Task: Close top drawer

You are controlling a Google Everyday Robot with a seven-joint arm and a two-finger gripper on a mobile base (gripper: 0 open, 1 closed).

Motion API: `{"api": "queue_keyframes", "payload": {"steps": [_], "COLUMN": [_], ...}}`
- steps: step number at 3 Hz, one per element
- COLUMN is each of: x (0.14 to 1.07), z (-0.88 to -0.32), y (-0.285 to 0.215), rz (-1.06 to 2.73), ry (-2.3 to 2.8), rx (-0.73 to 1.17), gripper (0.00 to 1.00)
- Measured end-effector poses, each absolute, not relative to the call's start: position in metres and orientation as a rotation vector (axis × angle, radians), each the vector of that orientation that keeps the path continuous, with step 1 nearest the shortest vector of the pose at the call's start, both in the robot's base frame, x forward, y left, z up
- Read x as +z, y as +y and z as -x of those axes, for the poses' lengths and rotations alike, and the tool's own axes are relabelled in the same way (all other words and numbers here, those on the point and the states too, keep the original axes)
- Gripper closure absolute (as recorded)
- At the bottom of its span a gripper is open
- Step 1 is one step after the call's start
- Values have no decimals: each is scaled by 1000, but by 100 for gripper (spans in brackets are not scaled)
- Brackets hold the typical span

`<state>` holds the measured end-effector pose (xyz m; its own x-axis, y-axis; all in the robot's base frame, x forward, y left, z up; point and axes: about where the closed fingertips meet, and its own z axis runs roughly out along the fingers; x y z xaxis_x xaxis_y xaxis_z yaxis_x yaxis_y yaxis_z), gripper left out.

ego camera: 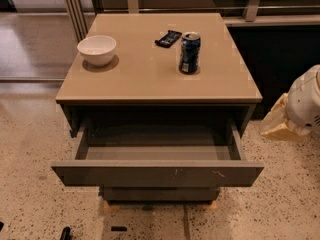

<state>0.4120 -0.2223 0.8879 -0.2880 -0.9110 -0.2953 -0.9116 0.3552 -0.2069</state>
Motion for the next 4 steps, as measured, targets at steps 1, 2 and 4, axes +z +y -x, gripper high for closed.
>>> {"api": "queue_keyframes", "payload": {"steps": [1,2,4], "x": [817,797,779], "z": [-397,-392,-390], "y": [-218,-217,-217], "rz": [1586,1584,1627], "ry": [2278,2286,2263], "rx": [135,169,160], "gripper": [96,100,100]}}
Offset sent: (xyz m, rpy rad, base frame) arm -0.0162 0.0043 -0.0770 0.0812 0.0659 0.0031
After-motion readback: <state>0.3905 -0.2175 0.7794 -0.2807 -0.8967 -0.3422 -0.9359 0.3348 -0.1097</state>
